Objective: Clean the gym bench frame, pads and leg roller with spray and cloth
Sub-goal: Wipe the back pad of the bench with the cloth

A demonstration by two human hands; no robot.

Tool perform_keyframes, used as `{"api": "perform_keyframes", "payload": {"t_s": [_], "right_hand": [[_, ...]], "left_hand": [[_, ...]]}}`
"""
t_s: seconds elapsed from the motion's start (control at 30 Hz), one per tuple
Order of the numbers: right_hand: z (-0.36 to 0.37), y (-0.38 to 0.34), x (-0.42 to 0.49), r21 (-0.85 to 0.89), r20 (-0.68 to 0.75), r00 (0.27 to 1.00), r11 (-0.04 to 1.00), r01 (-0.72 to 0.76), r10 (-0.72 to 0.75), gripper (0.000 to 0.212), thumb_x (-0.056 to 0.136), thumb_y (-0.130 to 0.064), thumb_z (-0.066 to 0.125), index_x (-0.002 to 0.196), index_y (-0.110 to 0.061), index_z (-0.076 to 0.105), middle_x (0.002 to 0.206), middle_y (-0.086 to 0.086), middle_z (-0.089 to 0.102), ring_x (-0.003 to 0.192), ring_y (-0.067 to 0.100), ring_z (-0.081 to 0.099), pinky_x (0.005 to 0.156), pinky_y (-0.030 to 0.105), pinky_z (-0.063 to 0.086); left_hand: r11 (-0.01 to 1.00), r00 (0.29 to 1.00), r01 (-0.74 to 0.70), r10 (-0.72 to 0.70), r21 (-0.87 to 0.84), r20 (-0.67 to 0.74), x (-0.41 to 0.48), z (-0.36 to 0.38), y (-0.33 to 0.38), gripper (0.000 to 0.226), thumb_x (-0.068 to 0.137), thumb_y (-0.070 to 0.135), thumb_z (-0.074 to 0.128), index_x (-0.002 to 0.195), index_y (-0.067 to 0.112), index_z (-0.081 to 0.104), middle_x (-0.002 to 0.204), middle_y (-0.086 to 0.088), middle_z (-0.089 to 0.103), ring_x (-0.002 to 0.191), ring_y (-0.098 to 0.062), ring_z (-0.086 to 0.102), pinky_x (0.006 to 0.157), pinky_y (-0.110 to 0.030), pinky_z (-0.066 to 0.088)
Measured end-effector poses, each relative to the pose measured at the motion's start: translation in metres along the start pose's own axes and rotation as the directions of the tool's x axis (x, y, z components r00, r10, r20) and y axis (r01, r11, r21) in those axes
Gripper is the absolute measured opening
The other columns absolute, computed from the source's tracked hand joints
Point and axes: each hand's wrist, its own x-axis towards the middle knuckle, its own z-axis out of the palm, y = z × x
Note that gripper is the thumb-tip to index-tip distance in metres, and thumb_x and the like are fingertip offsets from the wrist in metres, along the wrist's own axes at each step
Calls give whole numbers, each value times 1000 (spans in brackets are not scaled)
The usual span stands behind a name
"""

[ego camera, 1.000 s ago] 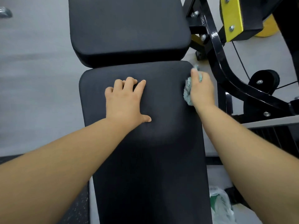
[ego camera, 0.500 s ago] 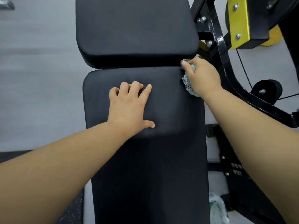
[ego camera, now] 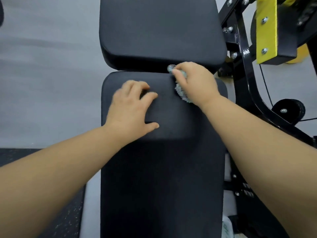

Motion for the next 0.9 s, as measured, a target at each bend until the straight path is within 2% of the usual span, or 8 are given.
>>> {"api": "perform_keyframes", "payload": {"t_s": [0.13,0.2,0.3,0.4,0.53,0.7,0.8,0.9], "right_hand": [[1,9,-8,28,-132,970,979,-203,205,37,98,-36,39,110,-10,63,111,10,63,106,28,54,84,35,36],[10,-17,-3,-40,-179,961,975,-220,209,40,99,-38,37,107,-8,63,109,11,63,103,30,55,82,37,35],[32,-70,11,-114,-138,987,988,-101,84,40,100,-38,34,106,-11,62,109,9,63,101,30,57,81,38,37],[50,-97,13,-95,-165,983,993,64,-79,32,97,-31,37,102,-11,62,103,7,63,91,29,59,72,35,35],[37,-60,0,10,-129,974,982,189,-186,30,92,-25,44,109,-8,63,108,11,63,94,32,58,78,40,40],[12,9,-21,62,-233,969,996,-64,77,34,89,-20,42,111,-5,63,114,15,61,104,35,54,88,40,38],[21,-2,-22,96,-316,915,968,-231,250,31,90,-13,43,111,-4,64,115,16,61,106,34,52,89,35,34],[43,-52,-13,95,-362,913,982,-165,188,29,82,-9,44,97,-2,68,96,18,65,88,38,58,82,36,35]], "left_hand": [[988,987,144,-148,58,56,-5,-5,-6,97,57,68,70,138,25,39,144,-1,30,133,-27,25,107,-39,20],[987,986,156,-157,37,50,-5,-3,-5,98,58,67,71,138,21,38,147,1,29,135,-24,25,110,-36,18],[981,982,189,-188,-51,11,-8,1,-7,94,53,61,78,126,11,46,145,-2,34,131,-24,35,109,-36,25],[963,969,237,-244,-129,-38,-12,-1,-7,91,48,58,83,114,6,49,142,-7,34,119,-27,46,96,-37,39],[965,965,259,-256,-47,62,-11,-6,-3,92,56,64,75,121,8,42,144,-2,24,125,-20,35,98,-31,35],[973,969,229,-228,-2,91,-8,-9,1,87,62,68,69,122,13,38,136,1,27,120,-17,34,93,-27,37],[973,971,229,-226,-36,74,-9,-6,-1,86,63,66,70,123,13,37,135,0,28,121,-17,34,94,-26,37],[965,973,231,-228,-126,41,-11,-3,-4,84,62,61,74,122,13,40,136,1,29,122,-16,34,94,-25,36]]}}
